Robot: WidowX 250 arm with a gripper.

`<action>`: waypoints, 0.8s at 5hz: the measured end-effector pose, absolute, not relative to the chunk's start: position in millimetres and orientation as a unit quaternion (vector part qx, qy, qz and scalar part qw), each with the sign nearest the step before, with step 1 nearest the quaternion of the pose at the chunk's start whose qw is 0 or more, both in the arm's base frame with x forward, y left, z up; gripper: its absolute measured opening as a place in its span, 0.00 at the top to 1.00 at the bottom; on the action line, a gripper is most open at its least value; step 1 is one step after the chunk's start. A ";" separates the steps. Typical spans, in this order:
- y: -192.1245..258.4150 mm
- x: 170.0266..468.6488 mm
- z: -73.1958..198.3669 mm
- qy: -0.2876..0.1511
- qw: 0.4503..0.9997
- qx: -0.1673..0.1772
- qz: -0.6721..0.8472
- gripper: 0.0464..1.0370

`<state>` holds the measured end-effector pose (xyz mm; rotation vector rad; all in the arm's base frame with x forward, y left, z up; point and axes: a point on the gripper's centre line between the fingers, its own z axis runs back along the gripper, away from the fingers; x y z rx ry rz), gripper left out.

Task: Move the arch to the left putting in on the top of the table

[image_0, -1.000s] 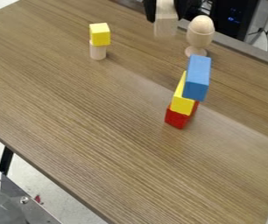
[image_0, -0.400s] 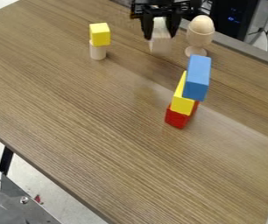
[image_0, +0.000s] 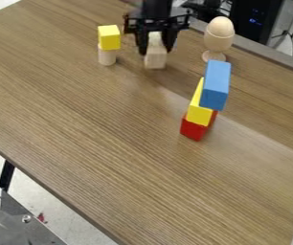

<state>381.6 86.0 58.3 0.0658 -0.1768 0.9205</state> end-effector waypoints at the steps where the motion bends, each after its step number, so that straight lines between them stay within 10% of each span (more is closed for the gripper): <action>1: 94.6 379.8 50.0 -0.079 0.885 0.015 0.458 0.47; 4: 93.9 364.5 67.3 -0.077 0.886 -0.040 0.455 0.04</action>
